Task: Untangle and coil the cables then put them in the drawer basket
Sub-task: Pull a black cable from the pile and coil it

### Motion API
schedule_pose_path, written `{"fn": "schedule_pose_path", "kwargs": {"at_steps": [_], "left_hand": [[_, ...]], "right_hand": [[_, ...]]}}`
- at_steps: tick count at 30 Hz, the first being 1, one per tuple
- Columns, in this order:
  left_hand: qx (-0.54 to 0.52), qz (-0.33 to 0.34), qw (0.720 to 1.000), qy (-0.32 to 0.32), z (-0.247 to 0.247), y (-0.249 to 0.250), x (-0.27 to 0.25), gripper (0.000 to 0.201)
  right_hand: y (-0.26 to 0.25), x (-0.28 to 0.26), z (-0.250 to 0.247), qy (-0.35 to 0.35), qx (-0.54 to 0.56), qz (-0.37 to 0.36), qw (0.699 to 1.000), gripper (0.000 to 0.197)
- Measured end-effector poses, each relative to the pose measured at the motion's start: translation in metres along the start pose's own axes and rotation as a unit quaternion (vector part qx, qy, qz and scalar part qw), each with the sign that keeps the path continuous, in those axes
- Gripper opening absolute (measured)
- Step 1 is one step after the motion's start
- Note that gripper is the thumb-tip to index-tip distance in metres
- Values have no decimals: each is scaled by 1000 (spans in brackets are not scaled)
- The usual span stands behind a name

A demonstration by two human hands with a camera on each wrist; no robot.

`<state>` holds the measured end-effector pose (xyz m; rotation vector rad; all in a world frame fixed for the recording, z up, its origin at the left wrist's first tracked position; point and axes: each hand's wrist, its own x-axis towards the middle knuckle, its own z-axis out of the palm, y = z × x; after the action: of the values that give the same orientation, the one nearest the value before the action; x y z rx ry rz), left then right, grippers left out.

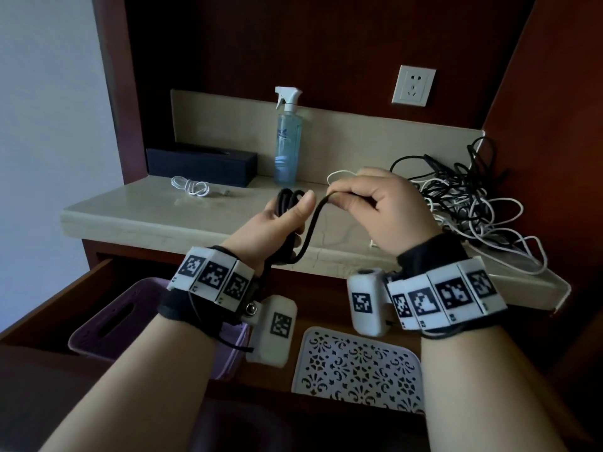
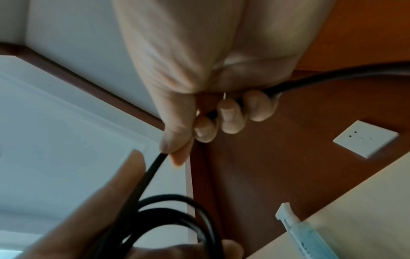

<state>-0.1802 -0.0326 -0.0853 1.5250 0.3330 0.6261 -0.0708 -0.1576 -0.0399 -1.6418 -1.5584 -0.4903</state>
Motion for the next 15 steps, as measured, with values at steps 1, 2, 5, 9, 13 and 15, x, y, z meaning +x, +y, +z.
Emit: {"fn": "schedule_pose_path", "kwargs": {"at_steps": [1, 2, 5, 9, 13, 15], "left_hand": [[16, -1, 1000, -13, 2, -2, 0, 89], [29, -6, 999, -30, 4, -2, 0, 92], [26, -26, 997, -70, 11, 1, -2, 64], [34, -32, 998, -44, 15, 3, 4, 48], [14, -28, 999, -44, 21, 4, 4, 40], [3, -22, 999, -41, 25, 5, 4, 40]], "right_hand": [[1, 3, 1, 1, 0, -1, 1000, 21], [2, 5, 2, -3, -1, -3, 1000, 19], [1, 9, 3, -8, -3, 1, 1000, 16], [0, 12, -2, -6, 5, 27, 1000, 16], [-2, 12, -6, -22, 33, 59, 997, 17], [0, 12, -6, -17, 52, 59, 997, 18]]}}
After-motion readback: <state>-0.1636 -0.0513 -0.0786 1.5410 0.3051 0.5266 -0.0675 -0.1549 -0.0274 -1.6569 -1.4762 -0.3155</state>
